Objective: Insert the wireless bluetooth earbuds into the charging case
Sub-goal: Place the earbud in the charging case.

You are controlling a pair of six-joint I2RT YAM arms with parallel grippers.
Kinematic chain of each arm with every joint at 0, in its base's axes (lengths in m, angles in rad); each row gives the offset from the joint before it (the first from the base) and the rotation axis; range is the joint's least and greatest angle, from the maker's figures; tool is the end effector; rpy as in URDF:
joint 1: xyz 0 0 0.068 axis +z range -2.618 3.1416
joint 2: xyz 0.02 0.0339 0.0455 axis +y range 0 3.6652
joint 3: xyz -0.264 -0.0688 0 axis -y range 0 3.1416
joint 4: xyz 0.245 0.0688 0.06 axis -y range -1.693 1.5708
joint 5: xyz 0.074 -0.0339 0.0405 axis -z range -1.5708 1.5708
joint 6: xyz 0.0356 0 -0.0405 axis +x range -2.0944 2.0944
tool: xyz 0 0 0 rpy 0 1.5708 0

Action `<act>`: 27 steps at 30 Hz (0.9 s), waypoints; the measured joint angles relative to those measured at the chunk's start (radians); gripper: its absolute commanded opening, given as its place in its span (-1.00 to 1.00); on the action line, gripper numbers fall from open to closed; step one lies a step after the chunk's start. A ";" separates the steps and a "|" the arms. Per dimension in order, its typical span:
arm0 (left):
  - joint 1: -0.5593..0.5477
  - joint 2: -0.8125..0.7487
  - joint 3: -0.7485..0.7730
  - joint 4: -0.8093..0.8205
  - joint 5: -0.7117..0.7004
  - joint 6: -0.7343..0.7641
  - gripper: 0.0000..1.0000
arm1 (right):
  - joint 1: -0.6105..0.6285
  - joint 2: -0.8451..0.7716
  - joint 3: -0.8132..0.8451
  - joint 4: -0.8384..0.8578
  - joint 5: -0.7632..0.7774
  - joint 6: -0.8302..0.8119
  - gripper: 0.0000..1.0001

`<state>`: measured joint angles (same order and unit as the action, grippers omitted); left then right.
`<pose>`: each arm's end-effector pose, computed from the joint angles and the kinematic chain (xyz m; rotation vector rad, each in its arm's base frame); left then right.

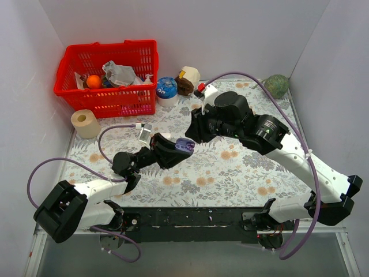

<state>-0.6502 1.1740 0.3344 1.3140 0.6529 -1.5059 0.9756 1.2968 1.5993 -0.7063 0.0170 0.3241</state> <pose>0.1598 -0.1487 0.2614 0.1213 1.5439 -2.1711 0.1493 0.2194 0.4549 -0.6514 1.9648 0.8128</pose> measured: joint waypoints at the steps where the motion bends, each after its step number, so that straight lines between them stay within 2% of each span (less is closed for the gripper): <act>1: 0.000 -0.002 -0.001 0.001 -0.014 0.012 -1.00 | 0.000 0.010 0.017 -0.015 0.008 0.005 -0.21; 5: 0.000 -0.008 -0.001 0.002 -0.077 0.071 -1.00 | 0.000 0.049 0.074 -0.086 0.029 0.017 -0.14; 14: 0.000 0.004 -0.001 0.002 -0.189 0.170 -1.00 | 0.000 0.109 0.180 -0.192 0.063 0.022 -0.13; 27: 0.000 0.016 0.000 0.000 -0.208 0.187 -1.00 | 0.010 0.156 0.184 -0.220 0.059 0.019 -0.13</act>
<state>-0.6502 1.1900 0.3340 1.3140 0.4454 -1.3193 0.9852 1.4528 1.7836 -0.9264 0.0757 0.3431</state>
